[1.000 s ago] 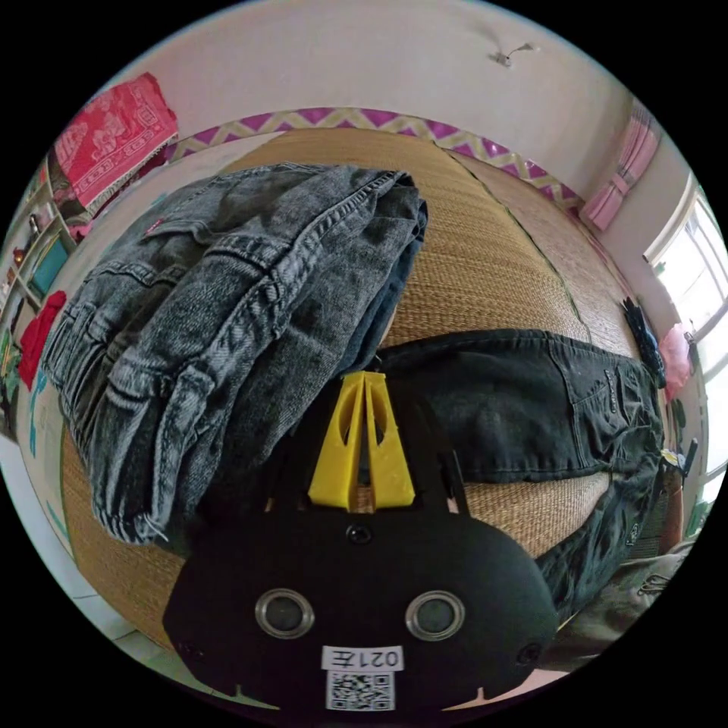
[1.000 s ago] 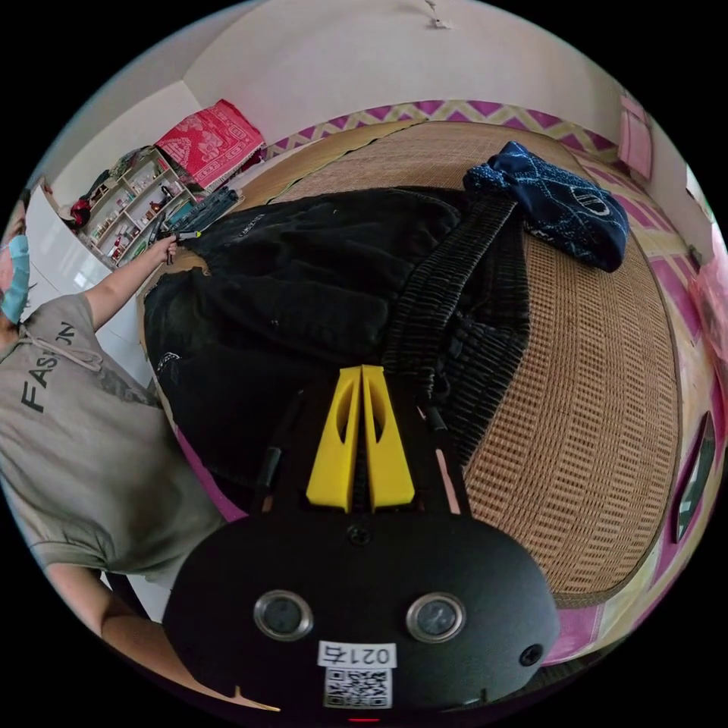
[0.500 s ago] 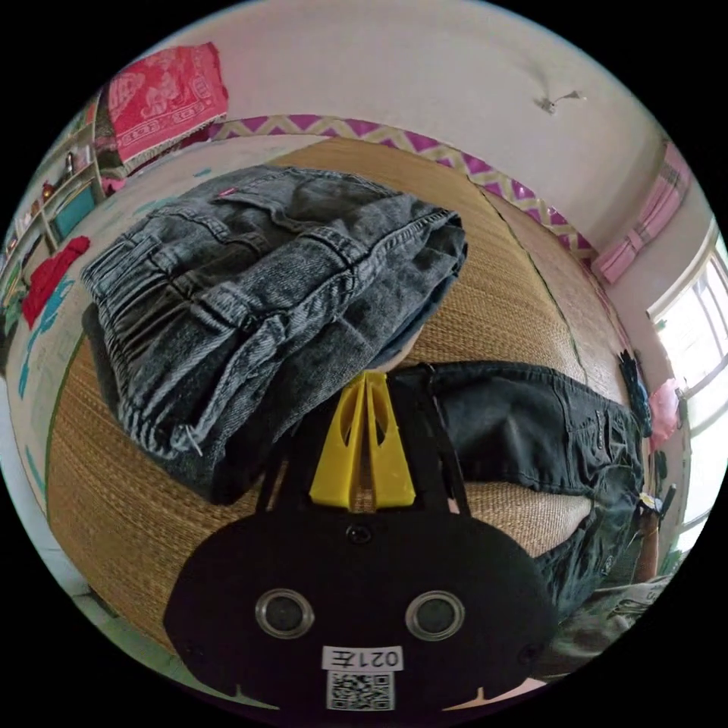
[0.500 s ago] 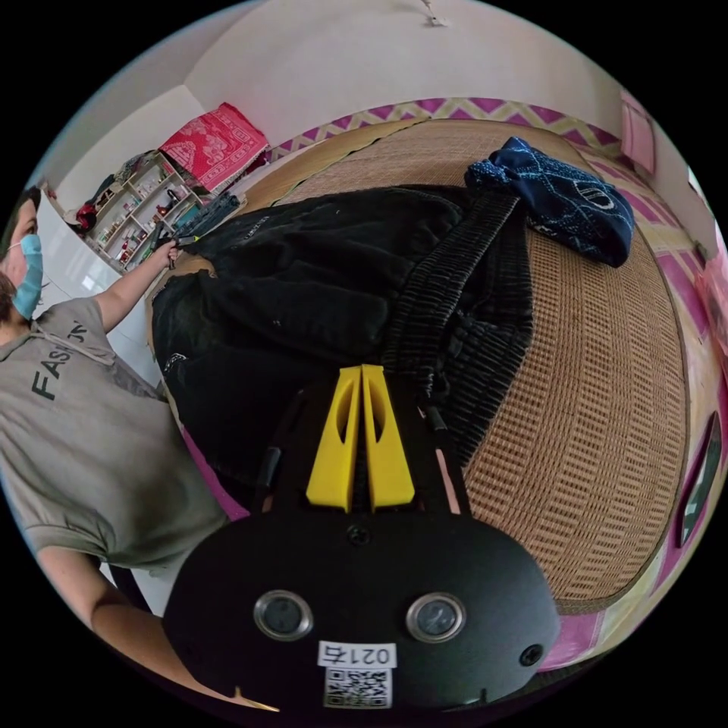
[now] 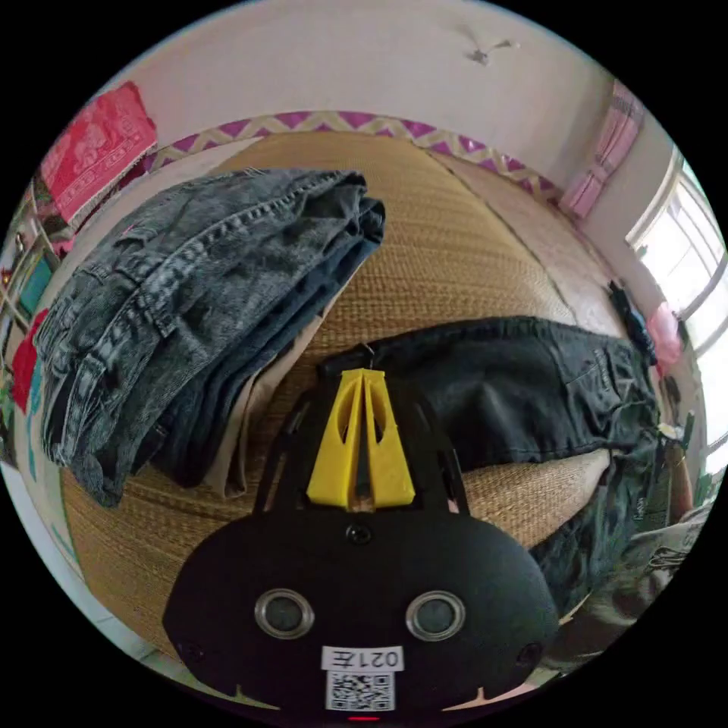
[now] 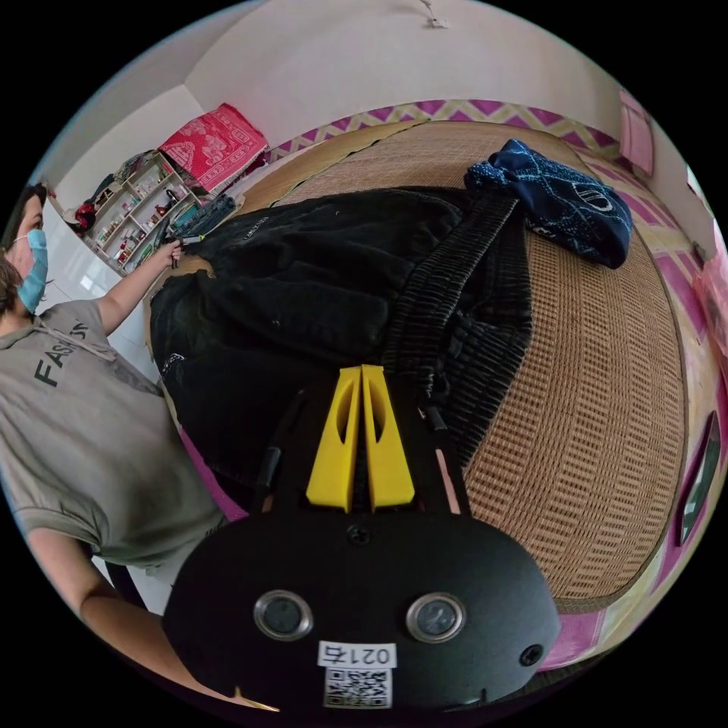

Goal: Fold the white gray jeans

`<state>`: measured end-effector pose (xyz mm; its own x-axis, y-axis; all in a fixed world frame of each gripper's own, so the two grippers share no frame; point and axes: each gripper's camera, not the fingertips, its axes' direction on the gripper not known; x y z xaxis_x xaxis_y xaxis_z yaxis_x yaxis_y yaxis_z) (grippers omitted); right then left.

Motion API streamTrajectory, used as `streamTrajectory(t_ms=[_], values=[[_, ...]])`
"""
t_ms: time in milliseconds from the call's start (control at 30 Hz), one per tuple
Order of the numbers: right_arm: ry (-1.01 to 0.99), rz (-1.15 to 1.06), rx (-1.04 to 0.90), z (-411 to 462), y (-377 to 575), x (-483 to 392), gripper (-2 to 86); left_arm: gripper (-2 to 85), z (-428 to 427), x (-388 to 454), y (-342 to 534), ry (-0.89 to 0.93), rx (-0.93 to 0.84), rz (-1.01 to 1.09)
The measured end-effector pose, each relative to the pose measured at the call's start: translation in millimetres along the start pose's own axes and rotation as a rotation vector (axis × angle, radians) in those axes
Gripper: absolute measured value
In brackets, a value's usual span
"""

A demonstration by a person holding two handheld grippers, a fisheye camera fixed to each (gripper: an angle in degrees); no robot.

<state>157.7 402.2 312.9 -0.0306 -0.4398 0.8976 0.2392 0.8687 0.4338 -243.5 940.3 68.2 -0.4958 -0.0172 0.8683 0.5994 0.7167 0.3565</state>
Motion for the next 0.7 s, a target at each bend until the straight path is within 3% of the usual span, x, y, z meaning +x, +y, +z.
streamTrajectory(t_ms=[267, 367, 700], values=[[0.016, -0.012, 0.009, -7, 7, -12, -1.0, -0.9, -17, 47, -25, -0.350, 0.040, -0.011], [0.016, -0.016, 0.015, -10, 12, -14, -1.0, -0.9, -58, 37, 8, -0.362, 0.110, -0.091], [0.014, -0.021, 0.073, -40, 51, -29, -0.1, -0.9, -187, 61, 199, 0.100, 0.198, -0.141]])
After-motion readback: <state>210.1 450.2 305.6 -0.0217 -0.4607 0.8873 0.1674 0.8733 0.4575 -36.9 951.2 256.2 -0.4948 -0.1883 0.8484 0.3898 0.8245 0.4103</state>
